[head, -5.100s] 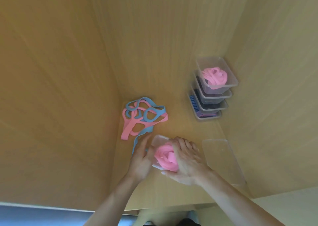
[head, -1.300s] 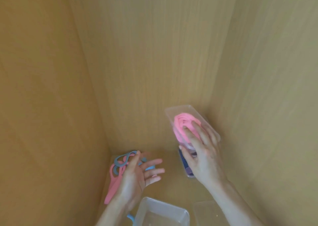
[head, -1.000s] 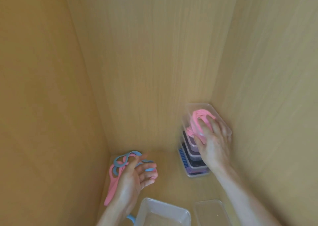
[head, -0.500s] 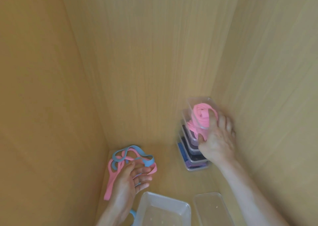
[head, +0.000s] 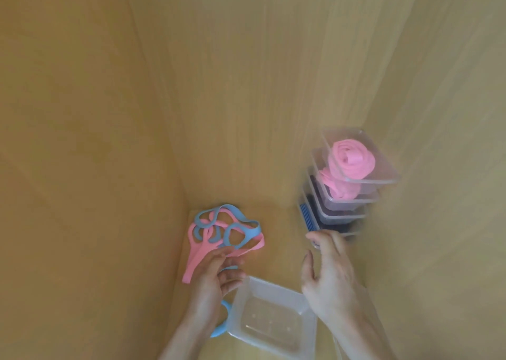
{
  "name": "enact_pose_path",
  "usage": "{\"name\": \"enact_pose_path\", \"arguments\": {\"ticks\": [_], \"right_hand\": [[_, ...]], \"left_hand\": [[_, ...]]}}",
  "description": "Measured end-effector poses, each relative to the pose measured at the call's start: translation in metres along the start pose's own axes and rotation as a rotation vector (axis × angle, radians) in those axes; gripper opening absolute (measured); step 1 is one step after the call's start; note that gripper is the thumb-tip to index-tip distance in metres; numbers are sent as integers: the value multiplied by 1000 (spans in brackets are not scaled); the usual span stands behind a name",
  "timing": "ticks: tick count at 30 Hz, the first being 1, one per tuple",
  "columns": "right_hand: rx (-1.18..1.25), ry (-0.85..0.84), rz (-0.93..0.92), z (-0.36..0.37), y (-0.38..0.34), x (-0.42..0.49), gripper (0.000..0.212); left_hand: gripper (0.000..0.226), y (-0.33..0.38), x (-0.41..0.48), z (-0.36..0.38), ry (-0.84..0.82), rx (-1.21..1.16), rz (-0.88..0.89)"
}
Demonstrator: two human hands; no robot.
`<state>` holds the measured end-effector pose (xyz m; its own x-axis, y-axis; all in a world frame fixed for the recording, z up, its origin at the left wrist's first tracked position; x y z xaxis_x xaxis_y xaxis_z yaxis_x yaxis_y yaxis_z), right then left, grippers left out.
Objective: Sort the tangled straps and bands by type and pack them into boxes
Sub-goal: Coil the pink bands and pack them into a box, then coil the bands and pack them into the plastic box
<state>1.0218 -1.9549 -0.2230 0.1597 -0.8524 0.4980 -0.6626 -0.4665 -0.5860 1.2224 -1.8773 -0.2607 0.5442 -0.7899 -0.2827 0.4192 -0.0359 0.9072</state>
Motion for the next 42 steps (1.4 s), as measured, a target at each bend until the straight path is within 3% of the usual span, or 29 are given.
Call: {"name": "enact_pose_path", "arguments": {"ticks": [4, 8, 12, 14, 18, 23, 27, 32, 37, 42], "right_hand": [[-13, -255, -100, 32, -8, -24, 22], [-76, -493, -87, 55, -9, -34, 18], [-63, -578, -49, 72, -9, -21, 12], [-59, -603, -60, 82, -11, -12, 11], [-35, -680, -56, 109, -14, 7, 11], [-89, -769, -71, 148, -15, 34, 19], [-156, -937, -122, 181, -30, 36, 20], [-245, -1103, -117, 214, -45, 20, 14], [-370, -1067, -149, 223, -50, 10, 19], [-250, -1102, -144, 217, -41, 19, 12]], "left_hand": [[25, -15, -5, -34, 121, 134, 96], [28, -39, -19, -62, 205, 449, 166], [32, -56, -34, -80, 106, 939, 275], [29, -65, -41, -86, 25, 1071, 349], [37, -80, -47, -93, 2, 1098, 385], [32, -80, -30, -92, 34, 1173, 258], [32, -73, -17, -88, 109, 1115, 194], [31, -45, 9, -79, 218, 1089, 267], [28, -25, 45, -66, 265, 1084, 235], [31, -25, 72, -53, 308, 1019, 169]]}}
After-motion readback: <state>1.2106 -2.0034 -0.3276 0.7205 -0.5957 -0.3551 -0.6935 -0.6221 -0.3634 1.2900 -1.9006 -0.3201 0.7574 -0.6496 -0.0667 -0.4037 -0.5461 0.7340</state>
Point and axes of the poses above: each hand's wrist, its own x-axis towards the middle knuckle, its own z-axis out of the palm, y = z × x, the point moved 2 cm from there along x, towards the middle knuckle, and after that the axes turned 7 degrees about z, right-handed, at the moved point
